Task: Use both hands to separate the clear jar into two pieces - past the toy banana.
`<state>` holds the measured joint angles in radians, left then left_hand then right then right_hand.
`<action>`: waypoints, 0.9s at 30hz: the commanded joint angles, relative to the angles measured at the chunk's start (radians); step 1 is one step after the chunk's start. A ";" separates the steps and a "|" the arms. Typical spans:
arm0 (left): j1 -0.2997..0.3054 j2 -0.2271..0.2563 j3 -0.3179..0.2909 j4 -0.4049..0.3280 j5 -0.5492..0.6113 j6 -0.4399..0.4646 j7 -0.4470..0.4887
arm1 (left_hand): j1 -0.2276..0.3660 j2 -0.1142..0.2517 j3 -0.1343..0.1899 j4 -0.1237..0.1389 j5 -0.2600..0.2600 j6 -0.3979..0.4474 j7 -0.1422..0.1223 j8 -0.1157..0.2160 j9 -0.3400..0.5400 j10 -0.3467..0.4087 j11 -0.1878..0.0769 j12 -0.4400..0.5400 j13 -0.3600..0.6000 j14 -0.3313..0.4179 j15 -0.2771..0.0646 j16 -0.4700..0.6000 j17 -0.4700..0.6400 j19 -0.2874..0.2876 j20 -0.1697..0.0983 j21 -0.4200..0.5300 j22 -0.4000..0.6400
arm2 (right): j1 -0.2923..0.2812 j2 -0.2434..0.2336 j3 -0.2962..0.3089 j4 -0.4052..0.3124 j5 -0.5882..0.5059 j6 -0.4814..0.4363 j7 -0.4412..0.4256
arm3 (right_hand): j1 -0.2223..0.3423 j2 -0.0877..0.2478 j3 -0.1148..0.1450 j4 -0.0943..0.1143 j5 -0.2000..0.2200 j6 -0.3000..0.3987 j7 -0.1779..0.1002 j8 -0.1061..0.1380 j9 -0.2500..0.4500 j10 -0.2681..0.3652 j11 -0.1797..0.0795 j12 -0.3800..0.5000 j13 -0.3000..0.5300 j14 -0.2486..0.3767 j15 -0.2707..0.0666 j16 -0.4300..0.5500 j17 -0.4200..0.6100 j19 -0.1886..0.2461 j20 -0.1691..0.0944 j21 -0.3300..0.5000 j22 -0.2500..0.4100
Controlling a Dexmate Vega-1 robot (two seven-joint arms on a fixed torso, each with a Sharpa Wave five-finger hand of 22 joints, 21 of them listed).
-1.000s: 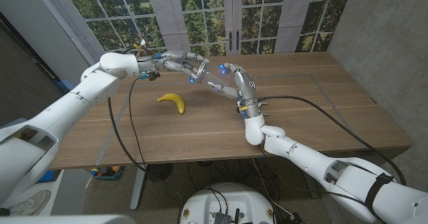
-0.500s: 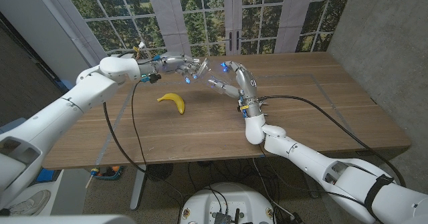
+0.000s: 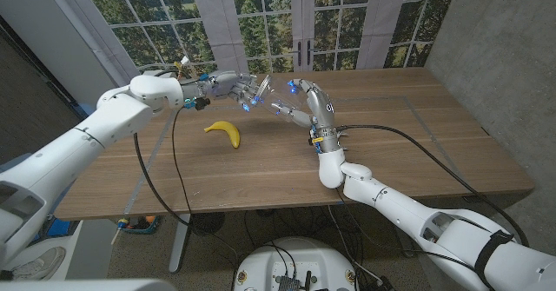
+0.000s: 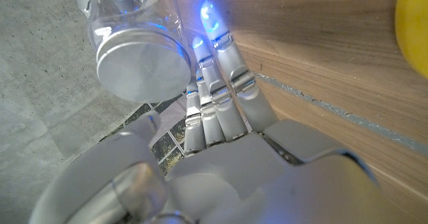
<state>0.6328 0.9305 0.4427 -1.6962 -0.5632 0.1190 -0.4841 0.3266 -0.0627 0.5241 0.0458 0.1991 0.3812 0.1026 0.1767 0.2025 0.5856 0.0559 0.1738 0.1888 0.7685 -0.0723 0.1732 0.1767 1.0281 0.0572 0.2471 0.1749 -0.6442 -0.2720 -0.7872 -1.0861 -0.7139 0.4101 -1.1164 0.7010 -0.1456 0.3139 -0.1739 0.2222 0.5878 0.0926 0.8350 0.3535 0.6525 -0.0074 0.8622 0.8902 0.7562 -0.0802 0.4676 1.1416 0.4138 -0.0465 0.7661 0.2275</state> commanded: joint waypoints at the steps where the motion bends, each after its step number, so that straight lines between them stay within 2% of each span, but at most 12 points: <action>1: 0.131 0.018 -0.070 -0.033 0.104 -0.240 0.177 | -0.051 -0.079 -0.038 -0.097 -0.008 -0.341 -0.133 -0.004 -0.009 -0.379 -0.012 -0.001 0.007 -0.397 0.083 -0.005 0.005 -0.350 0.123 -0.072 0.006 | 0.003 -0.021 -0.032 -0.029 0.027 -0.020 -0.001 | 0.219 0.307 0.095 0.065 0.002 0.172 -0.141 0.077 0.168 0.204 -0.198 0.004 0.000 0.007 -0.141 0.000 0.004 -0.002 -0.052 0.011 0.001; 2: 0.135 0.013 -0.073 -0.025 0.105 -0.262 0.177 | -0.057 -0.077 -0.043 -0.115 -0.009 -0.393 -0.164 0.001 -0.010 -0.469 -0.016 -0.002 0.008 -0.457 0.096 -0.002 0.005 -0.402 0.138 -0.068 0.005 | 0.003 -0.022 -0.033 -0.029 0.027 -0.020 -0.001 | 0.219 0.308 0.096 0.064 0.002 0.172 -0.141 0.077 0.168 0.205 -0.199 0.005 0.001 0.007 -0.141 0.000 0.005 -0.004 -0.052 0.011 0.001; 4: 0.140 0.008 -0.076 -0.014 0.129 -0.305 0.187 | -0.038 -0.069 -0.038 -0.157 -0.013 -0.469 -0.222 0.000 -0.011 -0.568 -0.028 0.002 0.008 -0.556 0.112 -0.006 0.004 -0.474 0.148 -0.071 0.004 | 0.004 -0.020 -0.031 -0.027 0.028 -0.018 -0.001 | 0.219 0.308 0.096 0.064 0.002 0.172 -0.142 0.077 0.168 0.205 -0.199 0.003 -0.001 0.008 -0.141 -0.001 0.006 -0.004 -0.052 0.013 0.000; 6: 0.135 0.008 -0.074 -0.001 0.149 -0.338 0.178 | -0.009 -0.062 -0.028 -0.189 -0.016 -0.508 -0.258 0.006 -0.010 -0.630 -0.024 0.005 0.008 -0.599 0.112 -0.001 0.004 -0.512 0.157 -0.069 0.003 | 0.005 -0.020 -0.031 -0.025 0.028 -0.017 -0.001 | 0.219 0.309 0.097 0.064 0.002 0.172 -0.141 0.078 0.169 0.204 -0.199 0.004 0.001 0.008 -0.141 -0.002 0.007 -0.005 -0.052 0.014 0.000; 7: 0.129 0.007 -0.071 0.006 0.164 -0.357 0.173 | 0.001 -0.059 -0.024 -0.196 -0.016 -0.514 -0.265 0.007 -0.010 -0.641 -0.024 0.005 0.008 -0.607 0.112 -0.001 0.004 -0.515 0.157 -0.068 0.003 | 0.004 -0.018 -0.028 -0.024 0.025 -0.016 -0.001 | 0.219 0.309 0.097 0.064 0.001 0.172 -0.142 0.078 0.169 0.203 -0.198 0.004 0.003 0.009 -0.141 -0.002 0.007 -0.006 -0.053 0.015 0.000; 8: 0.123 0.004 -0.068 0.015 0.169 -0.372 0.163 | 0.024 -0.055 -0.017 -0.210 -0.017 -0.522 -0.288 0.011 -0.010 -0.647 -0.039 0.011 0.008 -0.616 0.111 0.002 0.003 -0.515 0.155 -0.064 0.002 | 0.004 -0.017 -0.026 -0.022 0.022 -0.015 -0.001 | 0.218 0.309 0.097 0.064 0.001 0.172 -0.141 0.078 0.169 0.204 -0.199 0.004 0.002 0.009 -0.140 -0.003 0.008 -0.006 -0.053 0.016 -0.001; 10: 0.101 0.002 -0.056 0.031 0.169 -0.383 0.123 | 0.060 -0.052 -0.006 -0.223 -0.017 -0.515 -0.313 0.021 -0.009 -0.646 -0.054 0.018 0.008 -0.616 0.109 0.006 0.003 -0.504 0.151 -0.057 0.002 | 0.005 -0.017 -0.026 -0.020 0.021 -0.013 -0.001 | 0.217 0.309 0.098 0.064 0.001 0.172 -0.140 0.078 0.169 0.204 -0.199 0.004 0.003 0.009 -0.140 -0.004 0.009 -0.006 -0.053 0.017 -0.001; 12: 0.080 -0.002 -0.045 0.045 0.168 -0.385 0.092 | 0.086 -0.054 0.000 -0.229 -0.017 -0.501 -0.318 0.031 -0.008 -0.634 -0.057 0.026 0.008 -0.607 0.105 0.011 0.003 -0.495 0.145 -0.053 0.001 | 0.004 -0.012 -0.020 -0.015 0.015 -0.008 -0.001 | 0.217 0.309 0.098 0.064 0.001 0.171 -0.140 0.078 0.170 0.205 -0.198 0.003 0.002 0.010 -0.140 -0.005 0.010 -0.008 -0.053 0.019 -0.002; 13: 0.067 -0.005 -0.037 0.054 0.166 -0.383 0.071 | 0.128 -0.061 0.006 -0.232 -0.017 -0.480 -0.320 0.042 -0.006 -0.609 -0.055 0.038 0.008 -0.593 0.099 0.015 0.003 -0.475 0.139 -0.047 0.001 | 0.002 -0.009 -0.014 -0.013 0.008 -0.006 -0.001 | 0.216 0.308 0.098 0.064 0.001 0.171 -0.141 0.078 0.169 0.205 -0.199 0.003 0.002 0.011 -0.140 -0.005 0.011 -0.008 -0.053 0.020 -0.002; 16: 0.025 -0.015 -0.010 0.083 0.158 -0.375 0.003 | 0.167 -0.076 0.005 -0.231 -0.016 -0.454 -0.320 0.054 -0.004 -0.567 -0.056 0.053 0.009 -0.570 0.094 0.021 0.003 -0.451 0.130 -0.042 0.001 | -0.001 -0.002 0.000 -0.009 -0.005 0.004 -0.001 | 0.217 0.308 0.099 0.062 0.001 0.172 -0.141 0.077 0.168 0.205 -0.197 0.003 0.003 0.011 -0.141 -0.006 0.013 -0.008 -0.054 0.023 -0.002; 23: -0.036 -0.044 0.029 0.135 0.150 -0.374 -0.086 | 0.190 -0.113 -0.019 -0.225 -0.002 -0.410 -0.321 0.066 -0.002 -0.539 -0.066 0.060 0.010 -0.540 0.082 0.026 0.003 -0.415 0.116 -0.036 0.001 | -0.002 0.009 0.017 0.004 -0.024 0.020 -0.001 | 0.215 0.308 0.100 0.062 0.000 0.173 -0.140 0.079 0.169 0.206 -0.199 0.004 0.004 0.013 -0.141 -0.008 0.016 -0.008 -0.053 0.028 -0.004; 27: -0.058 -0.062 0.040 0.163 0.133 -0.379 -0.125 | 0.248 -0.088 -0.017 -0.224 0.003 -0.370 -0.321 0.074 -0.003 -0.501 -0.086 0.068 0.009 -0.502 0.063 0.030 0.003 -0.379 0.077 -0.030 0.002 | -0.004 0.014 0.027 0.011 -0.035 0.033 -0.001 | 0.214 0.308 0.101 0.061 0.000 0.173 -0.142 0.078 0.167 0.207 -0.199 0.003 0.003 0.013 -0.141 -0.010 0.018 -0.009 -0.053 0.032 -0.005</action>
<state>0.6474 0.9071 0.4391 -1.6083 -0.4158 -0.2307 -0.4782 0.5357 -0.1643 0.5050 -0.1785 0.1968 -0.0137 -0.2148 0.2410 0.1981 0.0616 -0.0229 0.2331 0.1933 0.2409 0.0003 0.1967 0.1768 0.6228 0.1514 0.2110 0.1768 -0.6436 -0.2741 -0.7881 -1.0938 -0.7214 0.4166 -1.1163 0.7010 -0.1456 0.3139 -0.1740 0.2203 0.5878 0.0926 0.8350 0.3535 0.6525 -0.0074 0.8593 0.8912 0.7579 -0.0783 0.4606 1.1554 0.4066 -0.0391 0.7892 0.2229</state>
